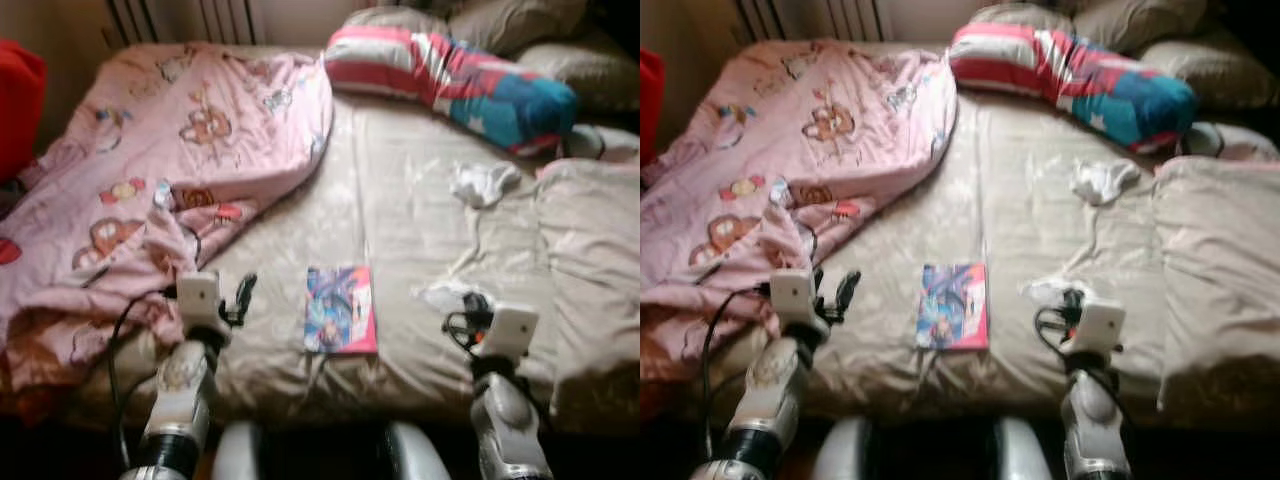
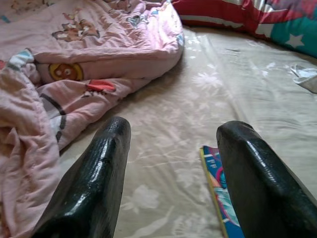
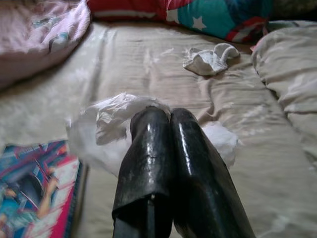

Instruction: Clean up the room

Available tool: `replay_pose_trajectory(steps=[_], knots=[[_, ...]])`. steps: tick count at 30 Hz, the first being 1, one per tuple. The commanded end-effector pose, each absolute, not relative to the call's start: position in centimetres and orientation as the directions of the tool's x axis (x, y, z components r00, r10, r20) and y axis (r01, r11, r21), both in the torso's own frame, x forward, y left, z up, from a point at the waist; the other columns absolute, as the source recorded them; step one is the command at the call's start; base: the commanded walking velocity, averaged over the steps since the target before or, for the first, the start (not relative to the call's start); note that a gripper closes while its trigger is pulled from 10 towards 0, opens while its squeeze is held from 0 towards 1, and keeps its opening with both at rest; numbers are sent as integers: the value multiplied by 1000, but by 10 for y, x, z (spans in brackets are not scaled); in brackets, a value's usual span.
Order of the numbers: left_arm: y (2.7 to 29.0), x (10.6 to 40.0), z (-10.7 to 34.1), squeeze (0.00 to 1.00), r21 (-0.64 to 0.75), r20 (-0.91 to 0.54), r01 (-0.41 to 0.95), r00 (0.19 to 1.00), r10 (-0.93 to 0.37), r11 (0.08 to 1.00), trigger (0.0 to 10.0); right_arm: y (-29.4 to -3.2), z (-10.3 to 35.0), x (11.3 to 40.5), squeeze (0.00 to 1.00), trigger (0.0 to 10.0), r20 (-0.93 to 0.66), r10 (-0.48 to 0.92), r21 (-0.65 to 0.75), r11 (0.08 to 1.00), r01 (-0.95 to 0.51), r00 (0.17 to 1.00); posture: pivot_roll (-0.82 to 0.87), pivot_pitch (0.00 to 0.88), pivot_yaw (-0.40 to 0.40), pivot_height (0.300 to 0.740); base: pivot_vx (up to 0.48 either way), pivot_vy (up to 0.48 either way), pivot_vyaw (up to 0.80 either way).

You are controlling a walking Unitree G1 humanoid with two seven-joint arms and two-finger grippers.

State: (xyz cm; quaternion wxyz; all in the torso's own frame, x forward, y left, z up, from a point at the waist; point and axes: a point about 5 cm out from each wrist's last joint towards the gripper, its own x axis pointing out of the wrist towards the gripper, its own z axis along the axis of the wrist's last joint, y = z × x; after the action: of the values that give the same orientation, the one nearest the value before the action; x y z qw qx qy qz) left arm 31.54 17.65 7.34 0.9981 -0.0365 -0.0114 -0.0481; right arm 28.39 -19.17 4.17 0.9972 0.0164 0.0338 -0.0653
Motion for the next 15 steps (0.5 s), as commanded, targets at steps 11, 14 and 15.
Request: replay_pose_trajectory(steps=[11, 14, 15], knots=[[177, 319, 55, 0, -81, -94, 132, 986, -140, 988, 10000, -202, 18, 276, 0, 10000, -190, -187, 44, 979, 199, 964, -64, 5, -1, 740, 0, 0, 0], [176, 314, 41, 0, -79, -165, 130, 976, -141, 988, 10000, -206, 8, 273, 0, 10000, -248, -196, 33, 977, 211, 949, -64, 0, -2, 740, 0, 0, 0], [176, 313, 38, 0, -80, -179, 127, 974, -140, 989, 10000, -206, 6, 272, 0, 10000, -261, -196, 28, 977, 211, 945, -63, 0, -2, 740, 0, 0, 0]])
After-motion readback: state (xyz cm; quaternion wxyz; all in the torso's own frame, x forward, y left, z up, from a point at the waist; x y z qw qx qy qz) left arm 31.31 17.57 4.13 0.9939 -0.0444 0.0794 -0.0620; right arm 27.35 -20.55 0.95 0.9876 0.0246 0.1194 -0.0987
